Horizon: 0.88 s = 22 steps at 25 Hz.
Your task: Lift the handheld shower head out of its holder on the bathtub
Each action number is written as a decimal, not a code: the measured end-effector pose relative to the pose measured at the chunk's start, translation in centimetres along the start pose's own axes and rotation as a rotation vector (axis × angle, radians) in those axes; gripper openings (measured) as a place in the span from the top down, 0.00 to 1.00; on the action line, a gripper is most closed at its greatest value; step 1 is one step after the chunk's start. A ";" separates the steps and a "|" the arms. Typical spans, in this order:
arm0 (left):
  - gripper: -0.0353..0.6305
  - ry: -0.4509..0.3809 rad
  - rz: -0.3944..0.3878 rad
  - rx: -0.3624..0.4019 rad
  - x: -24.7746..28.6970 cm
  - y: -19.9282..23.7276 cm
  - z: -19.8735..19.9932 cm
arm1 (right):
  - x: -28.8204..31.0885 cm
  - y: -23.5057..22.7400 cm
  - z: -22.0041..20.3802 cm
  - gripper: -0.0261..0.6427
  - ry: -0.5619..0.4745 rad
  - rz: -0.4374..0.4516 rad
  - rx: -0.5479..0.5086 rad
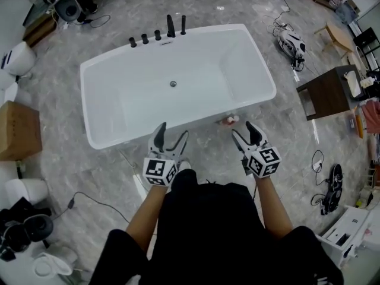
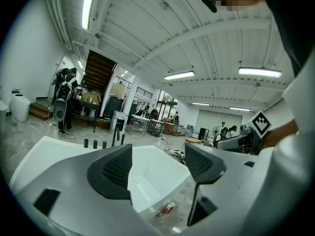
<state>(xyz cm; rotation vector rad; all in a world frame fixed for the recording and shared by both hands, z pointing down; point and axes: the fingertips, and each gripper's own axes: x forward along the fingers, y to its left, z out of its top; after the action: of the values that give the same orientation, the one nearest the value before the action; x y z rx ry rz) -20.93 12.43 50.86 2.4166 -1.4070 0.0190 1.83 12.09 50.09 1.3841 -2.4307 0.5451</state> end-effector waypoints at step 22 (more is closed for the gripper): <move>0.48 -0.060 0.184 -0.014 2.7 6.2 2.0 | 10.7 -3.1 4.4 0.60 -0.040 0.146 -0.002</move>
<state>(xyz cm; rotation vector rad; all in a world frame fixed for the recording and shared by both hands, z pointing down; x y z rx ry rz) -25.14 6.72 51.29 2.2861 -1.6465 -0.0191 -1.07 0.53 51.35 1.2350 -2.5775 0.5539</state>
